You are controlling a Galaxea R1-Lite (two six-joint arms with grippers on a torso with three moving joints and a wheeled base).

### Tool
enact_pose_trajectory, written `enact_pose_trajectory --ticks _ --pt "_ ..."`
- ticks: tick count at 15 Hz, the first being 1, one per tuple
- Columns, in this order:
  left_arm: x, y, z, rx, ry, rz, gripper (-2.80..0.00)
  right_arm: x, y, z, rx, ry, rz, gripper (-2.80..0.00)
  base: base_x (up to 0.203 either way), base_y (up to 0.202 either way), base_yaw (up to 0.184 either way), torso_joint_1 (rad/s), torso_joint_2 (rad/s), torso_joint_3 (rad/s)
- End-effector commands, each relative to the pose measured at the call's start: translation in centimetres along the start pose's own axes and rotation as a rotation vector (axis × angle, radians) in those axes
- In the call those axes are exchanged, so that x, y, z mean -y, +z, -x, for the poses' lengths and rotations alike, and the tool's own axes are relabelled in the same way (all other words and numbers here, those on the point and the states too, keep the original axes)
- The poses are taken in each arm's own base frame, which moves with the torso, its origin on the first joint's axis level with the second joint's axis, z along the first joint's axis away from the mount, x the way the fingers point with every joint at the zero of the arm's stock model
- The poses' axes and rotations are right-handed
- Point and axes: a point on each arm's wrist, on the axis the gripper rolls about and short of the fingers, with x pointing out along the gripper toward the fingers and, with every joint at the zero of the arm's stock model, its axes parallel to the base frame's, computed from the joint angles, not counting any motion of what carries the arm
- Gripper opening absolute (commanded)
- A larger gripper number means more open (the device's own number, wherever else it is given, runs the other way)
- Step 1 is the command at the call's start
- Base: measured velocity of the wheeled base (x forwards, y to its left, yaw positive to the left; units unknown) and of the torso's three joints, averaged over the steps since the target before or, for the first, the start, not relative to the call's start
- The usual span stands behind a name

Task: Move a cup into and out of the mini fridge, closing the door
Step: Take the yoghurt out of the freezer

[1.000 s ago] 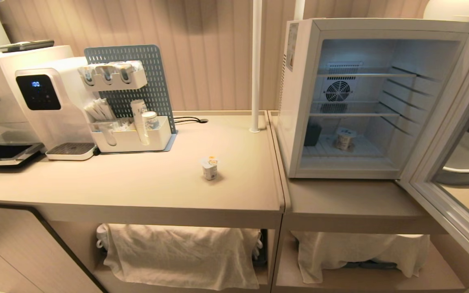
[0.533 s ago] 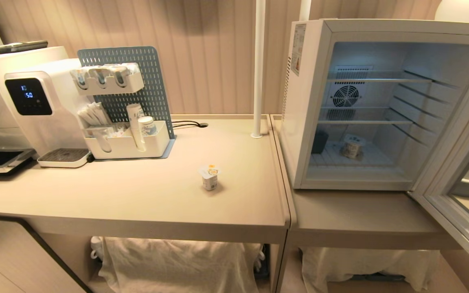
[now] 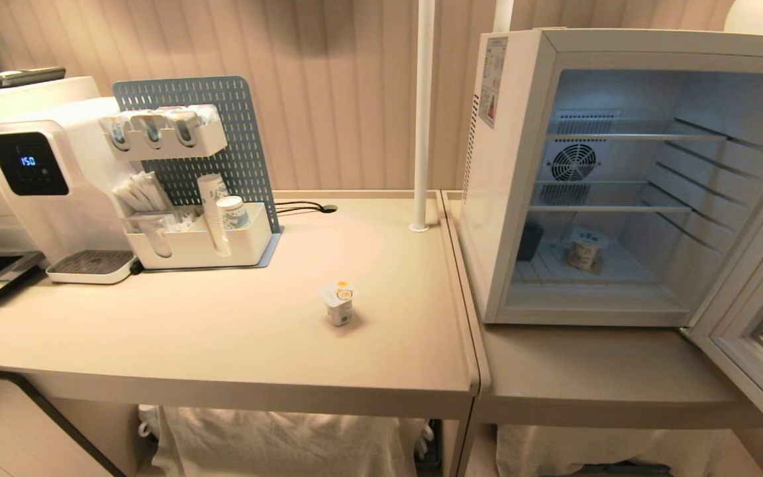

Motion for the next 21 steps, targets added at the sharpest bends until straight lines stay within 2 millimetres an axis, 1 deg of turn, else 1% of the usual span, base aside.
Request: enact_pose_trajectory --ticks 1,2,3,4,5,6,7,8,10,12,13,15,16,18,20,21 --pt "0.0 0.0 0.0 0.001 0.001 0.001 -2.80 0.7 5.8 1.2 0.095 0.013 -0.010 -2.80 0.000 0.000 0.000 0.000 0.00 0.000" --pt "0.0 0.0 0.0 0.001 0.001 0.002 -2.80 1.1 9.0 1.1 0.094 0.026 -0.020 -2.80 0.000 0.000 0.000 0.000 0.00 0.000" --pt "0.0 0.0 0.0 0.001 0.001 0.002 -2.80 1.5 11.2 -0.6 0.027 0.050 -0.034 -2.80 0.000 0.000 0.000 0.000 0.00 0.000" --pt "0.0 0.0 0.0 0.001 0.001 0.001 -2.80 1.8 12.7 -2.7 -0.052 0.080 -0.048 -2.80 0.000 0.000 0.000 0.000 0.00 0.000" --pt "0.0 0.0 0.0 0.001 0.001 0.001 -2.80 2.1 13.7 -5.6 -0.146 0.116 -0.064 -2.80 0.000 0.000 0.000 0.000 0.00 0.000" --pt "0.0 0.0 0.0 0.001 0.001 0.002 -2.80 2.3 14.1 -8.6 -0.234 0.150 -0.080 -2.80 0.000 0.000 0.000 0.000 0.00 0.000" --pt "0.0 0.0 0.0 0.001 0.001 0.001 -2.80 2.4 14.0 -11.6 -0.316 0.178 -0.097 -2.80 0.000 0.000 0.000 0.000 0.00 0.000" --pt "0.0 0.0 0.0 0.001 0.001 0.001 -2.80 2.5 13.4 -14.7 -0.395 0.202 -0.112 -2.80 0.000 0.000 0.000 0.000 0.00 0.000" --pt "0.0 0.0 0.0 0.001 0.001 0.001 -2.80 2.5 11.2 -20.5 -0.525 0.237 -0.137 -2.80 0.000 0.000 0.000 0.000 0.00 0.000" --pt "0.0 0.0 0.0 0.001 0.001 0.002 -2.80 2.3 7.5 -26.2 -0.606 0.256 -0.151 -2.80 0.000 0.000 0.000 0.000 0.00 0.000" --pt "0.0 0.0 0.0 0.001 0.001 0.002 -2.80 2.2 5.5 -28.6 -0.622 0.260 -0.155 -2.80 0.000 0.000 0.000 0.000 0.00 0.000" --pt "0.0 0.0 0.0 0.001 0.001 0.002 -2.80 1.9 1.8 -32.8 -0.612 0.254 -0.154 -2.80 0.000 0.000 0.000 0.000 0.00 0.000" --pt "0.0 0.0 0.0 0.002 0.001 0.002 -2.80 1.8 0.0 -34.9 -0.578 0.234 -0.147 -2.80 0.000 0.000 0.000 0.000 0.00 0.000" --pt "0.0 0.0 0.0 0.002 0.001 0.002 -2.80 1.8 -2.5 -38.6 -0.466 0.156 -0.139 -2.80 0.000 0.000 0.000 0.000 0.00 0.000" --pt "0.0 0.0 0.0 0.002 0.001 0.003 -2.80 2.2 -3.3 -41.7 -0.355 0.018 -0.129 -2.80 0.000 0.000 0.000 0.000 0.00 0.000" --pt "0.0 0.0 0.0 0.002 0.001 0.002 -2.80 2.4 -3.0 -42.5 -0.314 -0.041 -0.131 -2.80 0.000 0.000 0.000 0.000 0.00 0.000"
